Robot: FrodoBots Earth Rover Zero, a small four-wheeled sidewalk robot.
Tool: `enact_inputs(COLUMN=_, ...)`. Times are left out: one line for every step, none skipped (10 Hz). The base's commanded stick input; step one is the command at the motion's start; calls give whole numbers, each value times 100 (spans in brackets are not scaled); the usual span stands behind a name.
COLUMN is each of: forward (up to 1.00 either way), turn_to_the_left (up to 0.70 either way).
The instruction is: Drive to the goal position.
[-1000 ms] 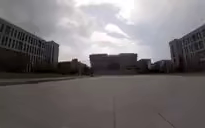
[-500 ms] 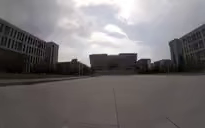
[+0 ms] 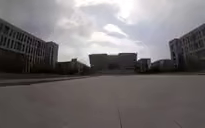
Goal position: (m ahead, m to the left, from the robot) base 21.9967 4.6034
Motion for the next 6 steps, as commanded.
enact_inputs(forward=70, turn_to_the_left=0)
enact_inputs(forward=70, turn_to_the_left=0)
enact_inputs(forward=70, turn_to_the_left=0)
enact_inputs(forward=70, turn_to_the_left=0)
enact_inputs(forward=70, turn_to_the_left=0)
enact_inputs(forward=70, turn_to_the_left=0)
